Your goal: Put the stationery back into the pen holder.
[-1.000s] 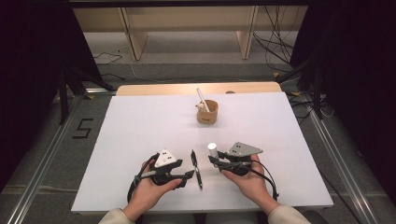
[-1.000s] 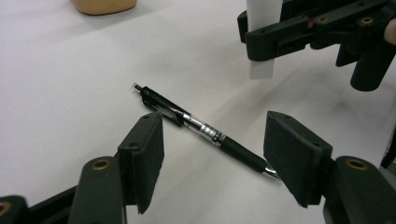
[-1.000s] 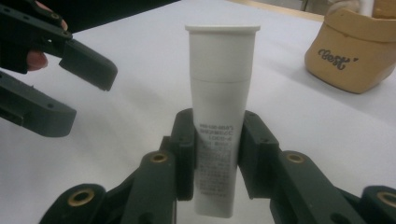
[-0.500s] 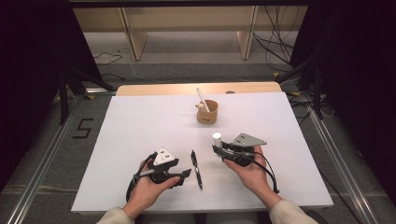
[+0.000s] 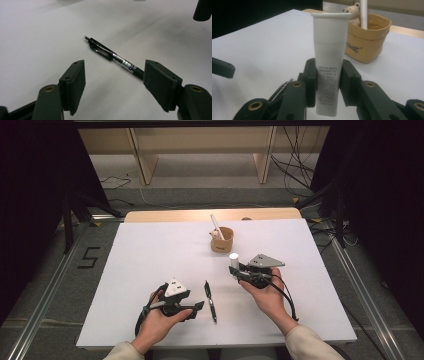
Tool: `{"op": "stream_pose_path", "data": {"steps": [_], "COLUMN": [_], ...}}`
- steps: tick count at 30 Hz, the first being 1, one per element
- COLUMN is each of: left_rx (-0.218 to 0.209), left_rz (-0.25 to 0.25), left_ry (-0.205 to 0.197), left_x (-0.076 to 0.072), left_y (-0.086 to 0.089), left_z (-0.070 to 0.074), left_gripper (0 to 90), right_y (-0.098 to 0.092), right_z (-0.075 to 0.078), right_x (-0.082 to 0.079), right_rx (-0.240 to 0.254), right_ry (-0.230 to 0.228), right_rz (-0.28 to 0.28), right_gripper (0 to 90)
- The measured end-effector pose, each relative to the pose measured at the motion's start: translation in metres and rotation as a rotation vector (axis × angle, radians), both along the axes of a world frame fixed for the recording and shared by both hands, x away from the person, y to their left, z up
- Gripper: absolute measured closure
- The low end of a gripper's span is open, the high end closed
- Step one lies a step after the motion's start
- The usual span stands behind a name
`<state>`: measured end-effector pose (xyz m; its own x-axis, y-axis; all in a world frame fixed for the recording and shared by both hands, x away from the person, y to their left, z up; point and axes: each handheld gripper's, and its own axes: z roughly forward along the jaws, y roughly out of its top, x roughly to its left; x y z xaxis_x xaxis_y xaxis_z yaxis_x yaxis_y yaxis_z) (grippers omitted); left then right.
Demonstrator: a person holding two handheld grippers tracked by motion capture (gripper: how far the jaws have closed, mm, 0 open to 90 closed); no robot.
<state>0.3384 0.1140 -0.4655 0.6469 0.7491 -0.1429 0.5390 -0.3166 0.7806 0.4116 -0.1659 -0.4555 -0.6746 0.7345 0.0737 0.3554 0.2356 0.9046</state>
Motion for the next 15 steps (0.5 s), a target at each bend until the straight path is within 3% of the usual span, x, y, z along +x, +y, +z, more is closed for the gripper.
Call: {"op": "stream_pose_path", "data": {"steps": [15], "left_rx": [0.005], "left_rz": [0.003], "left_ry": [0.004], "left_x": [0.001], "left_y": [0.000], "left_z": [-0.001], "left_gripper": [32.5], "right_y": [-0.001], "right_z": [0.007], "right_x": [0.020], "right_rx": [-0.002], "right_ry": [-0.010], "right_rz": [-0.048], "right_gripper": [69.8]}}
